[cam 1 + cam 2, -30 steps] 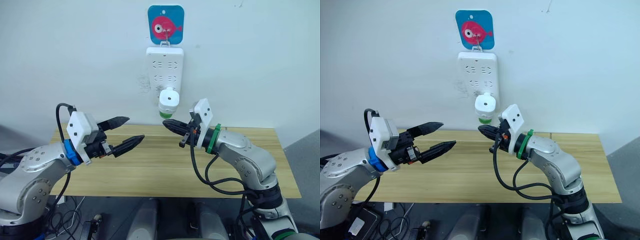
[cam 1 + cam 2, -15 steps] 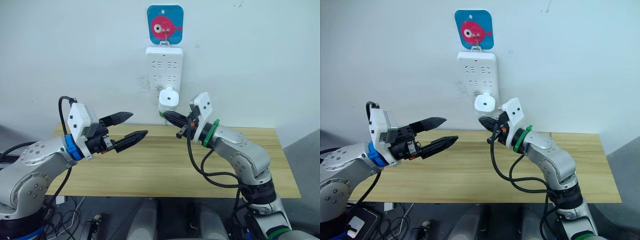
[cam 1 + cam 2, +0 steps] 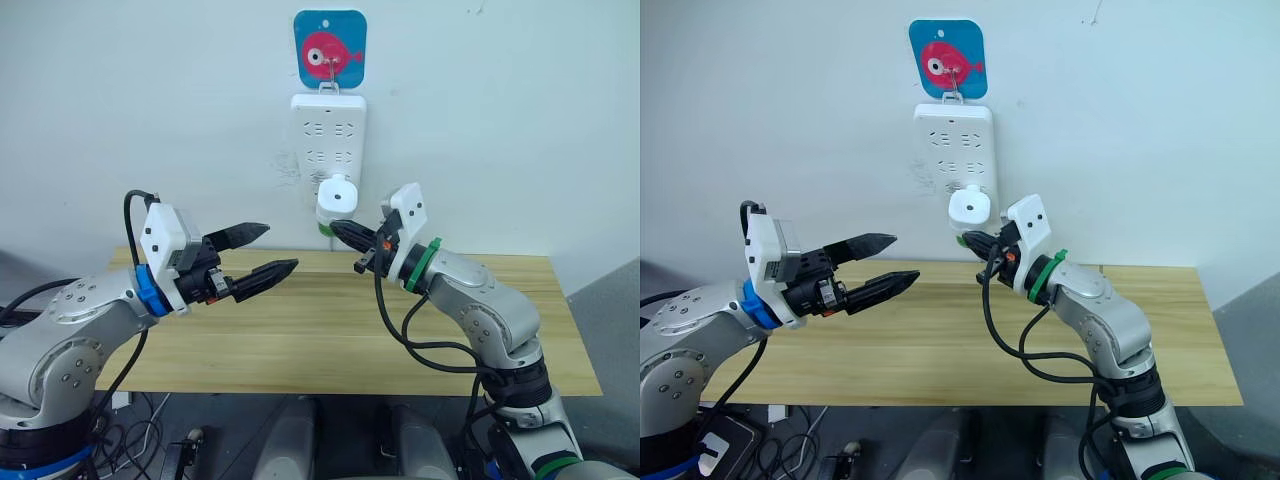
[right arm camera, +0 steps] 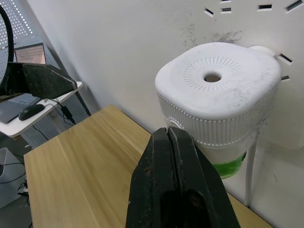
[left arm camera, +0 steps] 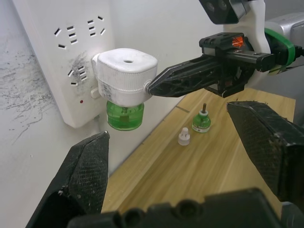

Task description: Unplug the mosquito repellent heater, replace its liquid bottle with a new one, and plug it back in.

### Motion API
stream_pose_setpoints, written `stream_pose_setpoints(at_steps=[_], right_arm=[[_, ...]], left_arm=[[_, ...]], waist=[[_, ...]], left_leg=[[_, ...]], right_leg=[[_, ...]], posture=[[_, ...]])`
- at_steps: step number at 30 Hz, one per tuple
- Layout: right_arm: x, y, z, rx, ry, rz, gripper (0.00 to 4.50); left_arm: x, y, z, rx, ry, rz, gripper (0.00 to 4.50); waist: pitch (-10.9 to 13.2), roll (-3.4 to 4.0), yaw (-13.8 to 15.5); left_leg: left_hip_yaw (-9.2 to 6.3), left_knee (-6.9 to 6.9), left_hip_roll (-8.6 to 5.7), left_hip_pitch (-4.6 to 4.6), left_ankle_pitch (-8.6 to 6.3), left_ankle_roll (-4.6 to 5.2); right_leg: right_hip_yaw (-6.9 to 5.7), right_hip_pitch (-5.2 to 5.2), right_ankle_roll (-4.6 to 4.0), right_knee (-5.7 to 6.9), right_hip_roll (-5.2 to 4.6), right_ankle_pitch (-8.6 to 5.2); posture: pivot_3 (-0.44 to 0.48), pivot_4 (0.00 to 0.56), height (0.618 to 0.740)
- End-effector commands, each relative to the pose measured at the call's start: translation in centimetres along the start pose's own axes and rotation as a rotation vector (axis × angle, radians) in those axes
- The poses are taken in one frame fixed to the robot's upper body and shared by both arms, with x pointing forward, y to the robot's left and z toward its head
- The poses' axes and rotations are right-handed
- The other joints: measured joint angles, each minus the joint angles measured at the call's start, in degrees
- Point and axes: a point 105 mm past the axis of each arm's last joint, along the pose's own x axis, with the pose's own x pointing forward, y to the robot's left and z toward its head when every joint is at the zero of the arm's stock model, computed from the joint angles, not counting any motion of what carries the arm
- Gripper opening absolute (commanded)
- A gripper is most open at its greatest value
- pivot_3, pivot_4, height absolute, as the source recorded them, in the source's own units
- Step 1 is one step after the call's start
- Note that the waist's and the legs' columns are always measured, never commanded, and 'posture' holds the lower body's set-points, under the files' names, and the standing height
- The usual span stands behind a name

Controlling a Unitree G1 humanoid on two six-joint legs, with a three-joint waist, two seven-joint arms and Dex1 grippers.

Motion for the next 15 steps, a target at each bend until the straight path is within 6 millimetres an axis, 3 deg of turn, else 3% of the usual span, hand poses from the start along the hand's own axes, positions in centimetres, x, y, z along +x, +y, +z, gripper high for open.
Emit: stream_pose_setpoints(at_steps=[1, 9, 15], right_arm=[[-0.1, -1.2, 1.8, -0.038, -0.071, -0.084, 0.01], [-0.3, -1.9, 2.1, -0.033, -0.086, -0.121, 0.01], [-2.2, 3.4, -0.9, -0.067, 0.119, 0.253, 0.01]], left_arm=[[0.0, -0.2, 0.8, 0.041, -0.024, -0.012, 4.50], [0.2, -0.1, 1.0, 0.043, -0.034, -0.013, 4.50], [0.0, 0.1, 0.5, 0.045, -0.013, -0.005, 4.50]], waist=[[0.00, 0.00, 0.00], [0.00, 0.00, -0.02], [0.00, 0.00, 0.18]], left_leg=[[-0.01, 0.00, 0.00, 0.00, -0.01, 0.02], [-0.06, 0.02, 0.01, 0.00, 0.03, -0.02], [-0.06, 0.01, 0.00, 0.00, 0.03, -0.01]], right_leg=[[0.00, 0.00, 0.02, 0.00, 0.00, -0.01], [-0.01, 0.00, 0.08, 0.01, 0.02, -0.05], [-0.02, 0.02, 0.07, -0.06, 0.02, -0.05]], posture=[[0.179, 0.221, 0.740], [0.174, 0.217, 0.740], [0.170, 0.213, 0.740]])
